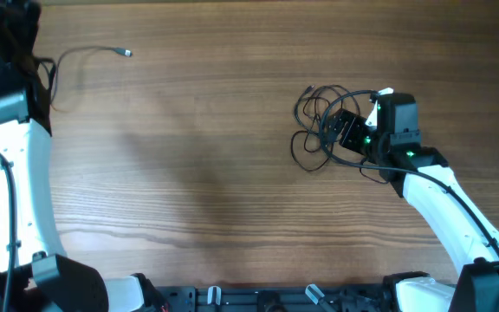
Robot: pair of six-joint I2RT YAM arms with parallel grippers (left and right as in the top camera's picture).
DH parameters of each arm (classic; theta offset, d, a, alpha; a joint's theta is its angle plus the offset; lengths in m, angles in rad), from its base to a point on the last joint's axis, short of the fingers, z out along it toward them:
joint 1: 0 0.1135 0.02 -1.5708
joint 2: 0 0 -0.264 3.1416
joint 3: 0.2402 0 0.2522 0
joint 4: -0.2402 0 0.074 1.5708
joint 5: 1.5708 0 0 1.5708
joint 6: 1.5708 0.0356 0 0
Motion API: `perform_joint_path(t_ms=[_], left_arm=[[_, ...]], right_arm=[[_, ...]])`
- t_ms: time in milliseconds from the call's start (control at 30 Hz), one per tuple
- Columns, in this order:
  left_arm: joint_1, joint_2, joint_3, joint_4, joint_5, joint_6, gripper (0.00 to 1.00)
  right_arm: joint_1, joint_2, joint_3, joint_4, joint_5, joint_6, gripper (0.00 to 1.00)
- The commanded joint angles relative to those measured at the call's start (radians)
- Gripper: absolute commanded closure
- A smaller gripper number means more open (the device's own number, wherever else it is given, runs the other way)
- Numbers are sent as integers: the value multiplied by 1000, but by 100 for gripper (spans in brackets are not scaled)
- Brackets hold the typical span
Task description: Untangle cables
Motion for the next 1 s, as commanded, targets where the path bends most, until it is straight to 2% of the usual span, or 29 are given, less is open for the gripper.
perform_joint_path(t_ms=[0, 67, 200, 367, 400, 533, 700, 833, 967], left_arm=[[54, 46, -12, -186, -151, -86, 0], [74, 36, -12, -257, 18, -66, 0], [76, -40, -12, -268, 272, 117, 0], [76, -222, -12, -421, 393, 164, 0], [76, -339, -12, -523, 449, 282, 0], [76, -481, -18, -652, 483, 360, 0], [76, -717, -88, -754, 484, 397, 0], [76, -879, -105, -961, 371, 397, 0], [76, -943, -105, -1156, 311, 417, 0]], right_arm=[[2, 8, 1, 2, -1, 5, 0], [2, 8, 1, 2, -1, 5, 0], [2, 8, 1, 2, -1, 5, 0], [2, 8, 1, 2, -1, 5, 0], [2, 8, 1, 2, -1, 5, 0], [2, 8, 1, 2, -1, 5, 0], [2, 8, 1, 2, -1, 5, 0], [2, 8, 1, 2, -1, 5, 0], [2, 8, 1, 2, -1, 5, 0]])
